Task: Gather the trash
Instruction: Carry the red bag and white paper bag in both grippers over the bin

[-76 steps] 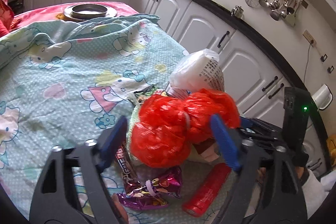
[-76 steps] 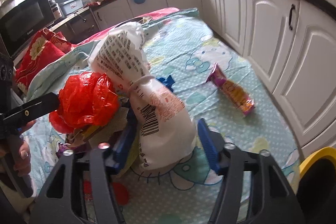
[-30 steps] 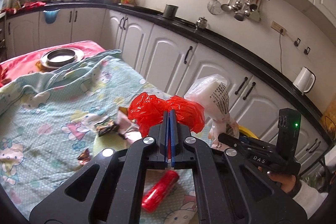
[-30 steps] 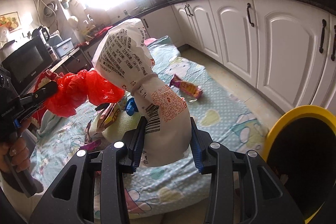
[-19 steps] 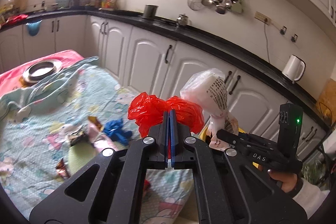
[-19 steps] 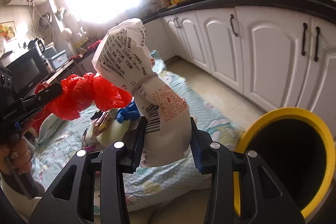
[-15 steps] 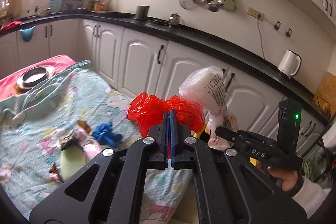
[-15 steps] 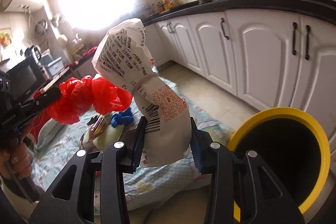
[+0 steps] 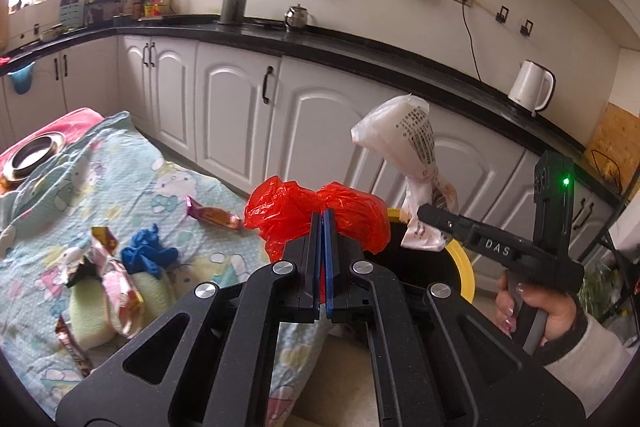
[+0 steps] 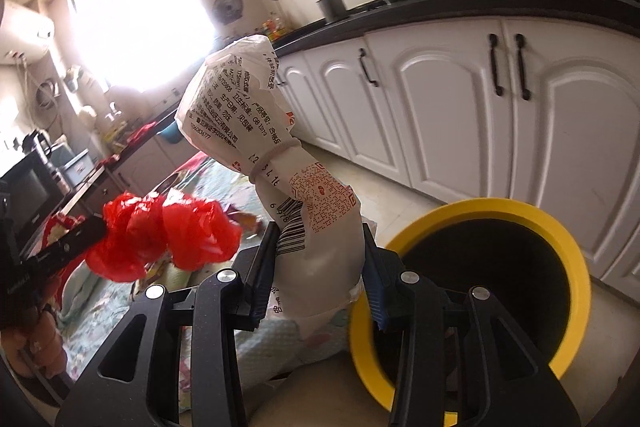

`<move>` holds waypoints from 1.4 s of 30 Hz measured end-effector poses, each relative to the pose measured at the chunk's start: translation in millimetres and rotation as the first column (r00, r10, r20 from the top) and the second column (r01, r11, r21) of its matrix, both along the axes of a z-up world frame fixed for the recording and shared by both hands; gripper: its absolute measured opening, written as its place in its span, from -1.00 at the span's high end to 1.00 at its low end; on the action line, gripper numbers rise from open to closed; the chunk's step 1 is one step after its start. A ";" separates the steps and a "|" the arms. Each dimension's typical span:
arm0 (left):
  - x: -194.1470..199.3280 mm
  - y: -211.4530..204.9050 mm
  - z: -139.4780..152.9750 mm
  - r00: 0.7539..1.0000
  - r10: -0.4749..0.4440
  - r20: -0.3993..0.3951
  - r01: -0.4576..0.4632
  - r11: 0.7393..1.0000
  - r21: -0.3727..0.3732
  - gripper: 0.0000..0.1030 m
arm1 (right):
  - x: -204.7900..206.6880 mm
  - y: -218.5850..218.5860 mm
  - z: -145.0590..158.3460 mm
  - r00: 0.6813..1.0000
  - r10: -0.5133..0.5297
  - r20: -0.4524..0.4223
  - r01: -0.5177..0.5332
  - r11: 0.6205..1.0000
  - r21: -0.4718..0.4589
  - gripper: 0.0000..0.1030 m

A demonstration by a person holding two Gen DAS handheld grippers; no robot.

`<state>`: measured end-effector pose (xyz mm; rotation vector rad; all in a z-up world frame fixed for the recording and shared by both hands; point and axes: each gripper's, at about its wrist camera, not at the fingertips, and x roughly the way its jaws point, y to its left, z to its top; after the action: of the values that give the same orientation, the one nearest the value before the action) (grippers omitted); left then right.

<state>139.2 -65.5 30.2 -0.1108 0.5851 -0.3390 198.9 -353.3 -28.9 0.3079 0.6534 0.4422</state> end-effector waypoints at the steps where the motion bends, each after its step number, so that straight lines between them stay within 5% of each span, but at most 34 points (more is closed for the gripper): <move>1: 1.6 -4.3 -2.7 1.000 -0.008 -0.006 0.008 1.000 0.001 1.00 | -0.8 -2.5 -0.9 1.000 -0.011 -0.002 0.011 1.000 -0.001 0.28; 21: 30.2 -84.6 -43.4 0.986 -0.135 -0.097 0.141 0.989 0.051 1.00 | -2.0 -80.7 -42.6 0.961 -0.249 -0.120 0.246 0.968 -0.041 0.28; 42: 55.4 -139.5 -111.5 0.940 -0.229 -0.253 0.258 0.963 0.085 1.00 | 7.6 -109.1 -84.1 0.913 -0.333 -0.238 0.318 0.943 -0.100 0.22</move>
<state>194.6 -204.9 -81.2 0.0354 0.8618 -0.5360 206.5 -462.4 -113.0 0.4126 0.8448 0.0616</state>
